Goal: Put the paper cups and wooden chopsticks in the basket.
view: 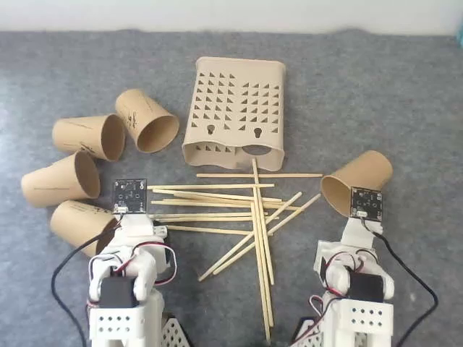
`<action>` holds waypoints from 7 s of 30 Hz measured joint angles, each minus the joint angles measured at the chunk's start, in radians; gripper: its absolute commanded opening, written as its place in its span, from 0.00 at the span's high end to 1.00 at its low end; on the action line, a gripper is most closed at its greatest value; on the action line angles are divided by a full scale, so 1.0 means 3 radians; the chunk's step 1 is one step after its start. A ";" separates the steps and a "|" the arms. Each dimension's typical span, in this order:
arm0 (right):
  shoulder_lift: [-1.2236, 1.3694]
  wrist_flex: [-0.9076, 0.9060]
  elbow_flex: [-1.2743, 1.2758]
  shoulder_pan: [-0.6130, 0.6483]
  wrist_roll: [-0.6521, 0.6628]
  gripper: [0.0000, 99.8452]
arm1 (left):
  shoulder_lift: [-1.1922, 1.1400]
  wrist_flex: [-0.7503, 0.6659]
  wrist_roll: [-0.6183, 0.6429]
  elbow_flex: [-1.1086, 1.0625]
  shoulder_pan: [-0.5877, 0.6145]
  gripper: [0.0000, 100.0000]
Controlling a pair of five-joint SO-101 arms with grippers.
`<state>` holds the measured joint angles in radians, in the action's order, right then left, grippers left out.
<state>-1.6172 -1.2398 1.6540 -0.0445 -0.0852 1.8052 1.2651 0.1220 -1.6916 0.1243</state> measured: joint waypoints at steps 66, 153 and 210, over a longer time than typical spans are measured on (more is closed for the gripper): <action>0.0000 0.0000 0.0000 0.0000 0.0000 0.99 | 0.0000 0.0000 0.0000 0.0000 -0.0194 0.99; 0.3140 0.1596 -0.1841 -0.0675 0.0128 0.90 | -0.5232 -0.3601 0.0205 0.2220 -0.0486 0.77; 0.3140 0.1596 -0.1759 -0.0634 0.0128 0.90 | -0.9032 0.1227 0.1023 0.9779 -0.0604 0.71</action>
<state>-0.6751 -0.7610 1.1262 -0.2348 -0.0468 -0.9045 1.6333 0.4289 1.2421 -0.0568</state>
